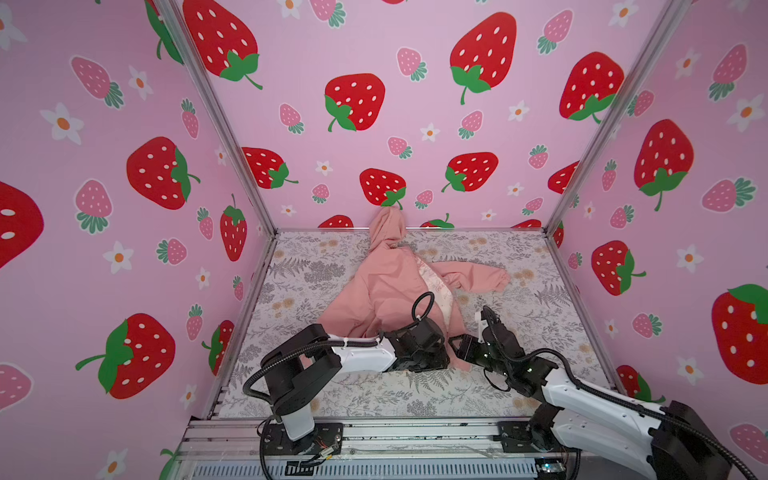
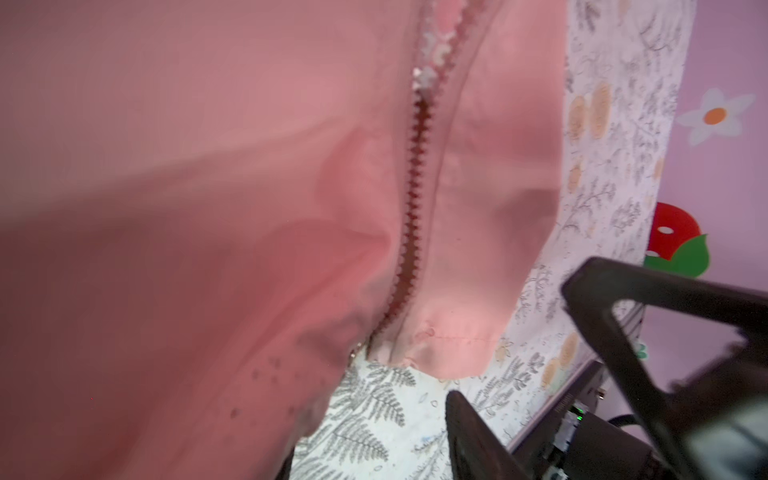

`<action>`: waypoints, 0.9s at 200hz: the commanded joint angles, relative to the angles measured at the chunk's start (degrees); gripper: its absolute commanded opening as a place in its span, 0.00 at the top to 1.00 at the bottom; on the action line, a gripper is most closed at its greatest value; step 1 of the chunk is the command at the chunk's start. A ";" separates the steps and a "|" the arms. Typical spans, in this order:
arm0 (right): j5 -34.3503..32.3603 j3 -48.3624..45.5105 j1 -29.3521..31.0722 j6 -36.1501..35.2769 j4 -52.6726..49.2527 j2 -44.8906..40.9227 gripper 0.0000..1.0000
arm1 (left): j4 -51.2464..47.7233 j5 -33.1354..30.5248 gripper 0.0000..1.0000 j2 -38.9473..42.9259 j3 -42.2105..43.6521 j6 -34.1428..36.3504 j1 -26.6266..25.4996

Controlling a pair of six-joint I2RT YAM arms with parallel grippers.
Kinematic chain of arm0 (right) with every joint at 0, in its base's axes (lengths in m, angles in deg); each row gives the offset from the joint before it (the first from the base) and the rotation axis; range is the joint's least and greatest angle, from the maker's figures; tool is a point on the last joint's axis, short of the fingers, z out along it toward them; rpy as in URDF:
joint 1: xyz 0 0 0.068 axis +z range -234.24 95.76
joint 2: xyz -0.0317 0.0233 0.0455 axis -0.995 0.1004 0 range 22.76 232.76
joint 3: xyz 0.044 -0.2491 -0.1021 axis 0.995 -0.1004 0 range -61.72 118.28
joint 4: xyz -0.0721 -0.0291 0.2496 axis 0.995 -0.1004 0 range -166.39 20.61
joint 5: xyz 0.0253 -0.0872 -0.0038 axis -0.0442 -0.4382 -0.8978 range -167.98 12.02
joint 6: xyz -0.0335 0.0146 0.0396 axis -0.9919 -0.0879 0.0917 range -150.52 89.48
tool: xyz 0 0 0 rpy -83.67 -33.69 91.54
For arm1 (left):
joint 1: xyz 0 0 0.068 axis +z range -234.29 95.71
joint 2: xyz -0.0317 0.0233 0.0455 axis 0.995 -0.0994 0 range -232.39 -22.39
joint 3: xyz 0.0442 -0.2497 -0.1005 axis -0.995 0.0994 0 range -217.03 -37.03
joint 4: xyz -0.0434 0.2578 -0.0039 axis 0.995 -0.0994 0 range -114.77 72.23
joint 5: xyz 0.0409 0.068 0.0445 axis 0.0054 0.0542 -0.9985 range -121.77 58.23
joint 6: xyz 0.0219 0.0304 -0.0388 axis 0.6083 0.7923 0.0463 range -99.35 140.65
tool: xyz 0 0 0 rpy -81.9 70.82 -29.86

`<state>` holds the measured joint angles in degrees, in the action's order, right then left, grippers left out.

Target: Zip up the jacket

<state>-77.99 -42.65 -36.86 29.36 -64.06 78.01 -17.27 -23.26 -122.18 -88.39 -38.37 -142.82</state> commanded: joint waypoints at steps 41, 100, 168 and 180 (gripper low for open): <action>-0.41 -0.04 -0.62 0.30 -0.84 0.11 0.49 | -2.45 -5.09 0.38 1.12 0.92 -0.12 -0.98; 0.66 0.41 -0.66 -0.01 0.37 1.55 0.49 | -1.90 -12.12 0.37 1.83 0.53 2.62 -0.89; 2.81 1.97 -0.71 -1.40 0.08 3.08 0.45 | 4.22 -7.95 0.85 -1.02 0.47 4.36 1.55; 3.37 2.83 -0.73 -1.85 -0.13 3.64 0.44 | 6.17 -6.31 0.95 -0.20 1.47 4.86 2.42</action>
<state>-75.95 -42.30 -37.28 28.70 -64.28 80.48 -15.33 -31.28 -123.25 -87.97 -34.66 -141.88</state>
